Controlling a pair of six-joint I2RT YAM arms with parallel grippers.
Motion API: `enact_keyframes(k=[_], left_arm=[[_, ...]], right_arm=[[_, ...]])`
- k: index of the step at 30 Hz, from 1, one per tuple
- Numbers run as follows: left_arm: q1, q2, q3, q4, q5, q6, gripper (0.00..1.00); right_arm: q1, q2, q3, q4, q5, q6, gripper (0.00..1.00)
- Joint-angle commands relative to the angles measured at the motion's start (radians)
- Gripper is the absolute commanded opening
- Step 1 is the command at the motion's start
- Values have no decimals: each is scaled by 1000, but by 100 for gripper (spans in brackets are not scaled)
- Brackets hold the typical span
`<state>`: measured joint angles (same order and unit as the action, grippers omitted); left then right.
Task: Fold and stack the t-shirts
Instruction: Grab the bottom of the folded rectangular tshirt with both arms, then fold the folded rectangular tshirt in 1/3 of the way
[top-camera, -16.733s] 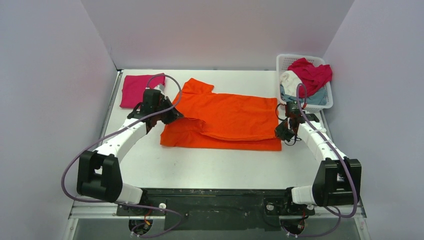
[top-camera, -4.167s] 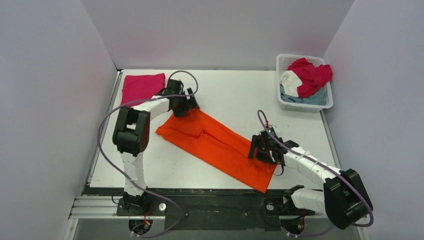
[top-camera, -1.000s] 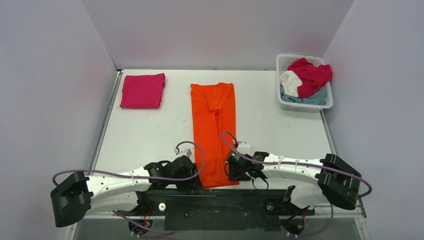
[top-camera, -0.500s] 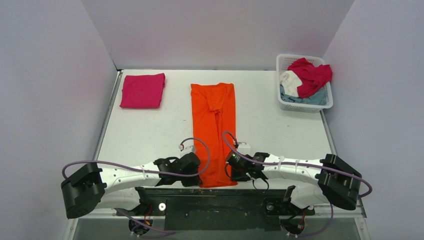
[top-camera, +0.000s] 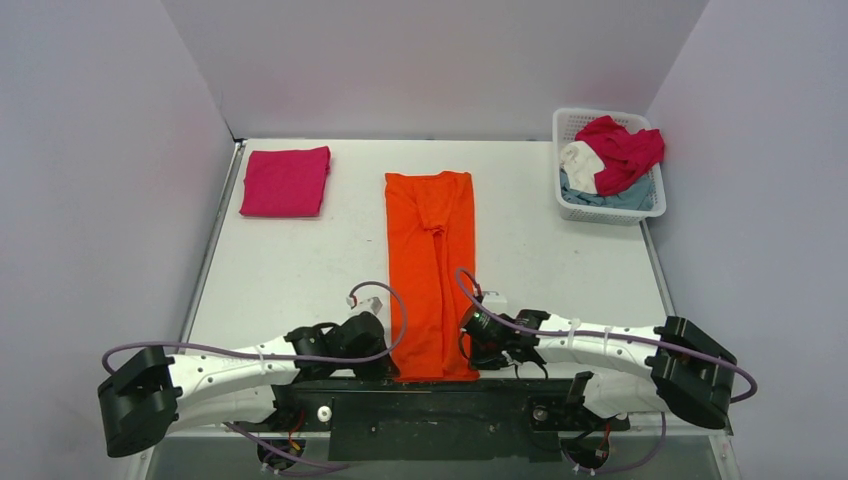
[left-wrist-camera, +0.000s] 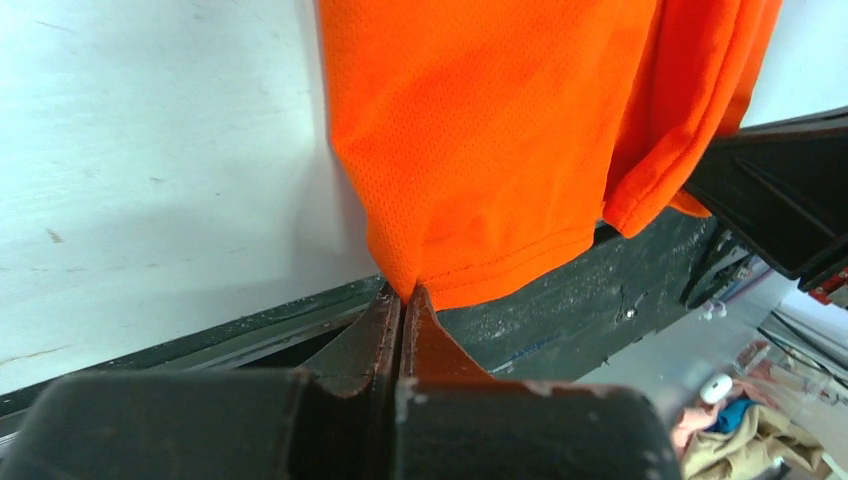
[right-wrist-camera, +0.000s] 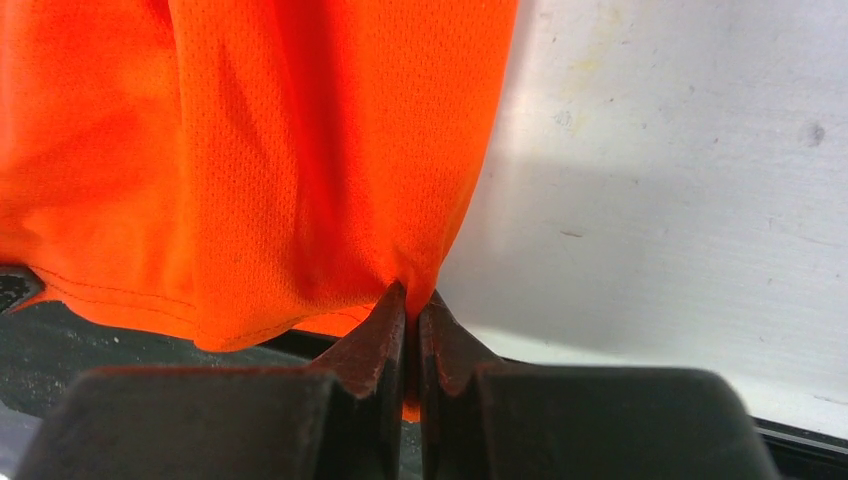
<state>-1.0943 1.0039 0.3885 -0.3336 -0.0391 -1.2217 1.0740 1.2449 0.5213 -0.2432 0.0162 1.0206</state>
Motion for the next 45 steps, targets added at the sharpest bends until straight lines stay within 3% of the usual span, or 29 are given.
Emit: enact_keyframes(k=[1,8,12,18,28,45], left_arm=[[-7,-30,-19,117,102,16,0],[25,-70,76,100,1,75,0],[137,-32,137,78,9,128,0],[305,26,209,161,89,207,0],[523,262,393,240,206,326,0],[641,579,618,248,264,412,0]], right_arm=[[3,-40,0,-105,-41,-4,0],[-27,-81,105,-186,1,-33,0],[-94,-59,194,-236,30,-77,0],[-204,22,363,-276,62,-186,0],[-387,232,646,-311,36,-311,0],[-523,544,918,-323,-69,-421,0]])
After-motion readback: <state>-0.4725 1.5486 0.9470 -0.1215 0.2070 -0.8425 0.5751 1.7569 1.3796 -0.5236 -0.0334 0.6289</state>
